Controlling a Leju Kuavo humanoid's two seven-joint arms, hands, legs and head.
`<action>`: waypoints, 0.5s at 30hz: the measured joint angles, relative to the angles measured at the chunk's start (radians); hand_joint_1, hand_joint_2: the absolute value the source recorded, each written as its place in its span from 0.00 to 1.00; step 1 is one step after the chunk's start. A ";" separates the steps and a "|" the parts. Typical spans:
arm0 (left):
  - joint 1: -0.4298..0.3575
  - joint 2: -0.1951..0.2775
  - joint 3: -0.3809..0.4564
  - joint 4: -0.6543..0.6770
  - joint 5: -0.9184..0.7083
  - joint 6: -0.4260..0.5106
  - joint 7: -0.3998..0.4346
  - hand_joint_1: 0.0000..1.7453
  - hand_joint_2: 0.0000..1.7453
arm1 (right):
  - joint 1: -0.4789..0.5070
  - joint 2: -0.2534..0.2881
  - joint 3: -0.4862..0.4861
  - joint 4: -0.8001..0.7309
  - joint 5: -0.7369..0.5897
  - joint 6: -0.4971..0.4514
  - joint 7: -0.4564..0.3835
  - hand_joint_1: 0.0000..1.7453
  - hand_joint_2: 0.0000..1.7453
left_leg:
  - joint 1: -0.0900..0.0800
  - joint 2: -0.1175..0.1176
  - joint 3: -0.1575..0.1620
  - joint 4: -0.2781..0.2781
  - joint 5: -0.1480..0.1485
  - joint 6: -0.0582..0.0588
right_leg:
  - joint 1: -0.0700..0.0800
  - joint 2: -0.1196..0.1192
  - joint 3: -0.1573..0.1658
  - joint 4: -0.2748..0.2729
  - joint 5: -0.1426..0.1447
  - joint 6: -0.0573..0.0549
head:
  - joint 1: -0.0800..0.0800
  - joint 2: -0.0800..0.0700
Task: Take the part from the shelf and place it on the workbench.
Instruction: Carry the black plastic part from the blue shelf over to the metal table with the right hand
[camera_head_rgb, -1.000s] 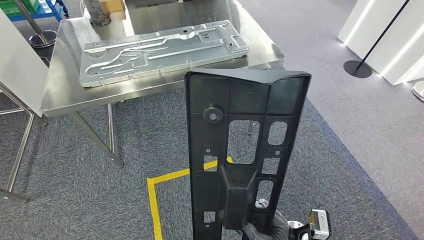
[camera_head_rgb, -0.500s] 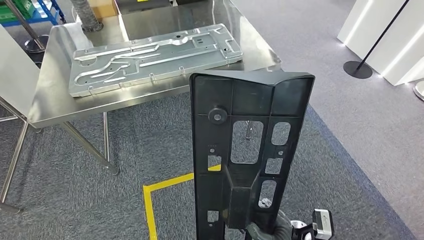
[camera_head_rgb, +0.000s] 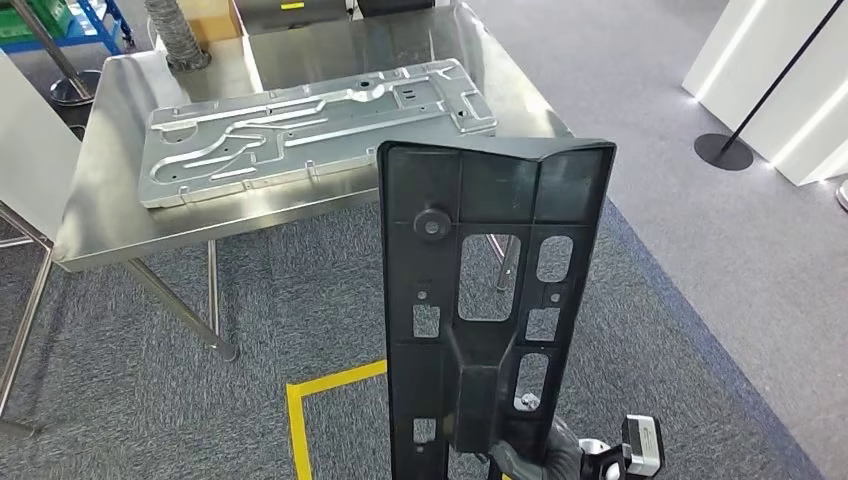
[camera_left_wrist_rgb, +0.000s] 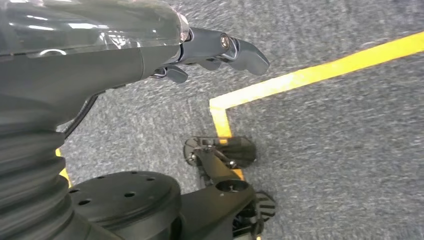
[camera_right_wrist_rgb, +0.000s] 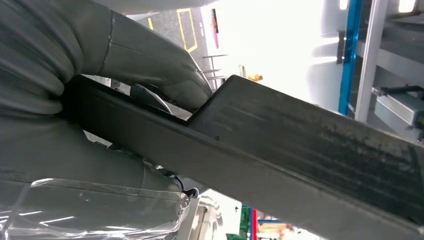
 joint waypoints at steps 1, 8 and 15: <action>-0.001 0.000 0.000 0.000 0.000 0.000 0.000 0.00 1.00 | 0.000 0.000 0.000 0.001 0.000 0.001 0.000 1.00 1.00 | -0.001 0.000 0.001 0.001 -0.007 -0.007 | 0.002 0.000 0.006 -0.015 -0.004 -0.007 | 0.000 0.000; -0.006 0.000 0.000 0.000 0.000 0.000 0.000 0.00 1.00 | -0.002 -0.004 -0.001 0.002 -0.001 0.005 -0.002 1.00 1.00 | 0.003 0.004 -0.098 0.213 -0.106 -0.039 | 0.006 -0.001 0.043 -0.028 -0.039 -0.050 | 0.000 0.000; -0.001 0.003 0.000 0.000 0.001 0.001 0.001 0.00 1.00 | -0.006 -0.005 -0.001 0.008 -0.001 0.014 -0.003 1.00 1.00 | -0.015 0.004 -0.129 0.076 0.082 0.006 | 0.023 0.005 0.109 -0.031 -0.091 -0.051 | 0.000 0.000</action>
